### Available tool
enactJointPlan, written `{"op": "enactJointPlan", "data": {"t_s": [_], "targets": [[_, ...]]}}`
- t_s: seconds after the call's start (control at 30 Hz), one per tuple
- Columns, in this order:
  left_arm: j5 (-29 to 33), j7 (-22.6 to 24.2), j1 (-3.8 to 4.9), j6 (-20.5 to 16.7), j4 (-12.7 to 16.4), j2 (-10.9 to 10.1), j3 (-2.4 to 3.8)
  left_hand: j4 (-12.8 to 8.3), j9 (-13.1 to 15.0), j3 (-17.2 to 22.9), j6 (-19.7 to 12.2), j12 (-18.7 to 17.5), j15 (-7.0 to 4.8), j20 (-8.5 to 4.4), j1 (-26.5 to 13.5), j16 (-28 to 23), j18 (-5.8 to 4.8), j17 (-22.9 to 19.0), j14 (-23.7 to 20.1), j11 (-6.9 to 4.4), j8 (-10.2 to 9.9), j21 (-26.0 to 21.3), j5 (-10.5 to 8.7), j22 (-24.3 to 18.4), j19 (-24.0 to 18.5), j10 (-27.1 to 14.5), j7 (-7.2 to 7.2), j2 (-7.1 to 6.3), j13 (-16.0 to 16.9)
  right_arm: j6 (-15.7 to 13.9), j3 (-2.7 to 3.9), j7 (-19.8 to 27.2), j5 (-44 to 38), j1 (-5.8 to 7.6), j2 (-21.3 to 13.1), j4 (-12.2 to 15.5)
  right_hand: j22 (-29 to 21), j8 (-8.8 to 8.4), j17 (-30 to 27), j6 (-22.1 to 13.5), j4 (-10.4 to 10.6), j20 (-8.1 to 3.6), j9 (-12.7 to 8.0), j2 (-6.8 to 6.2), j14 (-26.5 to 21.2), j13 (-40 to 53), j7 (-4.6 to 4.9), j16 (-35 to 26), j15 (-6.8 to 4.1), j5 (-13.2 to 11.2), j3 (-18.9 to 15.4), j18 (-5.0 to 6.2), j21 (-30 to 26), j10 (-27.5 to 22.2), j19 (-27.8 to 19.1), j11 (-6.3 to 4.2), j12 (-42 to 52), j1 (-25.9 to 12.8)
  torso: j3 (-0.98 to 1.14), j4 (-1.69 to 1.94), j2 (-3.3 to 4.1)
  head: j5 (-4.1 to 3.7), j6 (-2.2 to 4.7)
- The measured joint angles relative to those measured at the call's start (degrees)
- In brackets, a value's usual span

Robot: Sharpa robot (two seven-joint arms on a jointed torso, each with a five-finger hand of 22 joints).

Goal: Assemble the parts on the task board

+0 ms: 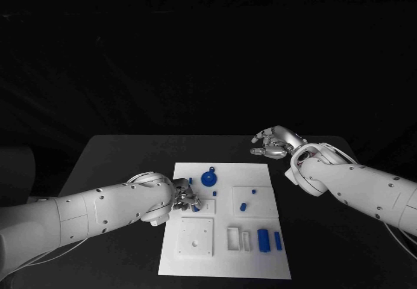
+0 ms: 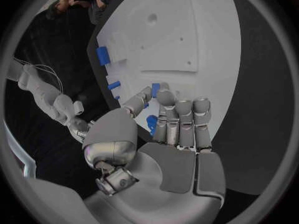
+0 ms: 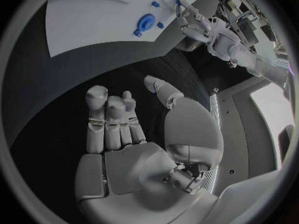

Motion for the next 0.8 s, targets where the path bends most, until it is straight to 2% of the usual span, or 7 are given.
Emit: {"op": "enactJointPlan", "data": {"t_s": [0.27,0.3,0.37,0.43,0.57,0.73,0.8], "targets": [[1.0,0.0,0.10,0.0,1.1,-1.1,0.34,0.0,0.0,0.0,0.0,0.0,0.00,0.00,0.1,0.0,0.00,0.0,0.0,0.00,0.0,0.2,-0.02,0.0,0.0,0.0,0.00,0.06,0.0,0.2,-0.02,0.0,0.0,-0.03,0.0,0.0,0.0,0.00,0.0,0.0,0.0,0.01,0.0,0.00,0.0,0.0,-0.01,0.0,0.00,0.0,0.0,0.00,0.0,0.0,0.0,0.00,0.0,0.0,-0.02,0.01,-0.01,0.01,0.14],[1.1,0.0,0.19,0.0,1.5,-1.4,0.57,-0.2,0.0,-0.1,0.0,0.0,0.00,0.00,0.2,0.0,0.00,0.0,0.0,0.00,0.0,0.2,-0.02,0.0,0.0,0.0,0.00,0.00,0.0,0.3,-0.03,0.0,0.0,-0.03,0.0,0.0,0.0,0.00,0.0,0.0,0.0,0.01,0.0,0.00,0.0,-0.1,-0.01,0.0,0.00,0.0,0.0,0.00,0.0,0.0,0.0,0.00,0.0,0.0,-0.03,0.00,-0.01,-0.01,0.16],[1.3,0.1,0.29,0.0,2.2,-1.9,1.44,-0.2,0.0,-0.1,0.0,0.0,0.00,0.00,0.4,0.0,0.00,0.0,0.0,0.00,0.0,0.2,-0.05,-0.1,0.0,0.0,-0.01,-0.04,-0.1,0.3,-0.05,0.1,0.0,-0.04,0.0,0.0,0.0,0.00,0.0,-0.1,-0.3,0.01,0.0,0.18,0.0,-0.1,-0.08,0.0,0.00,0.0,0.0,0.00,0.0,0.0,0.0,0.00,0.0,0.2,-0.04,0.01,-0.01,-0.09,0.24],[1.6,0.3,0.81,0.0,3.1,-2.5,1.99,-0.2,0.0,-0.1,0.0,-0.2,0.00,0.00,0.5,0.0,0.00,-0.1,0.0,0.00,0.0,0.2,-0.44,-0.2,0.0,0.0,-0.01,0.00,-0.2,0.4,-0.07,0.1,0.0,-0.04,0.0,0.1,0.0,0.00,0.0,0.0,-0.5,0.00,0.0,0.23,0.0,-0.1,0.02,0.0,0.00,0.0,0.0,0.00,0.0,0.0,0.0,0.00,0.0,0.2,-0.04,0.00,-0.01,-0.13,0.29],[3.3,0.9,1.82,0.0,3.8,-3.6,2.20,-0.2,0.0,-0.1,0.0,-0.6,0.00,0.00,0.5,0.0,0.00,-0.2,0.0,0.00,0.0,0.2,-0.54,-0.4,0.0,0.0,-0.01,0.00,-0.4,0.5,-0.10,0.2,0.0,-0.05,0.0,0.3,0.0,0.00,0.0,0.1,-0.9,-0.11,0.0,0.47,0.0,-0.2,0.12,0.0,0.00,0.0,0.1,0.00,0.0,0.0,-0.1,0.00,0.0,0.5,-0.04,-0.01,-0.01,-0.14,0.46],[8.5,3.5,3.31,0.4,3.7,-4.7,2.36,-0.3,0.0,-0.3,0.0,-1.4,0.00,0.19,0.5,-0.7,0.00,-0.6,0.0,0.21,-0.1,0.0,-1.54,-0.8,-0.2,0.2,-0.02,0.08,-0.9,0.8,-0.22,0.7,0.0,-0.08,-0.1,1.2,0.0,0.22,0.0,0.1,-1.7,-0.13,0.0,0.86,0.0,-0.2,0.13,0.0,0.00,-0.4,0.1,0.00,0.0,0.0,-0.2,0.00,0.2,0.9,-0.04,0.01,-0.01,-0.09,0.67],[11.2,5.4,3.47,0.9,3.3,-4.8,2.38,-0.3,0.0,-0.3,0.0,-1.6,0.00,-0.01,0.5,-1.1,0.00,-0.8,0.0,0.21,-0.1,-0.2,-2.00,-1.0,-0.4,0.2,-0.02,0.08,-1.1,1.0,-0.38,1.0,0.0,-0.14,-0.1,1.7,0.0,0.22,0.0,0.1,-2.3,-0.13,0.0,1.15,0.0,-0.3,0.13,0.0,0.00,-0.5,0.1,0.00,0.0,0.0,-0.2,0.00,0.2,1.1,-0.01,0.02,-0.01,-0.03,0.85]]}}
